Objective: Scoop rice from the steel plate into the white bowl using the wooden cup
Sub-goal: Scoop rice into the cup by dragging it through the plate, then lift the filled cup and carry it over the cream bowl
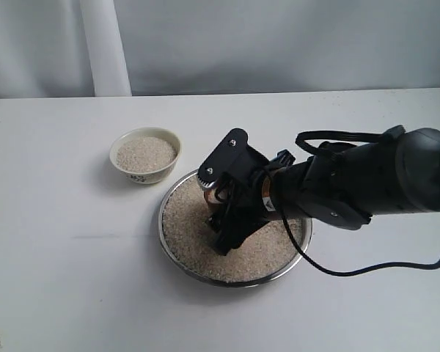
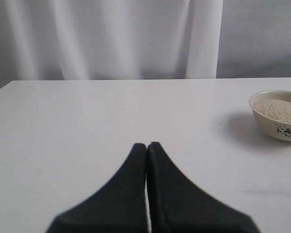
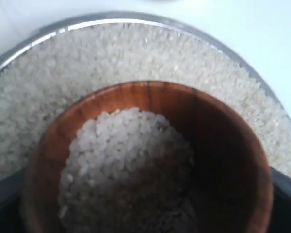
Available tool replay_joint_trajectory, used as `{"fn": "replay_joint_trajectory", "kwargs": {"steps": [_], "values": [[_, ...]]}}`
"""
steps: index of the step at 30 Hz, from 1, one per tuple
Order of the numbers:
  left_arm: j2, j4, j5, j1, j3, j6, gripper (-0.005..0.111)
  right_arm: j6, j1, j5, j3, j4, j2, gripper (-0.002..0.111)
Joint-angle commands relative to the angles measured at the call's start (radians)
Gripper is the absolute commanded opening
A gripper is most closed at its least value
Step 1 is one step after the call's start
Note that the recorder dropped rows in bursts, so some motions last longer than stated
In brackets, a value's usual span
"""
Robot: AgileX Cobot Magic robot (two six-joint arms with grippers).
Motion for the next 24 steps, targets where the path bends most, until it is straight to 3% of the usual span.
{"fn": "replay_joint_trajectory", "kwargs": {"steps": [1, 10, 24], "values": [[-0.003, 0.000, -0.006, -0.003, 0.002, -0.004, 0.000, 0.013, -0.004, -0.054, -0.002, 0.002, -0.052, 0.000], [-0.003, 0.000, -0.006, -0.003, 0.002, -0.004, 0.000, 0.013, -0.004, -0.010, -0.053, 0.002, -0.093, 0.000], [-0.003, 0.000, -0.006, -0.003, 0.002, -0.004, 0.000, -0.061, 0.006, 0.323, -0.434, -0.007, 0.002, 0.000]]}}
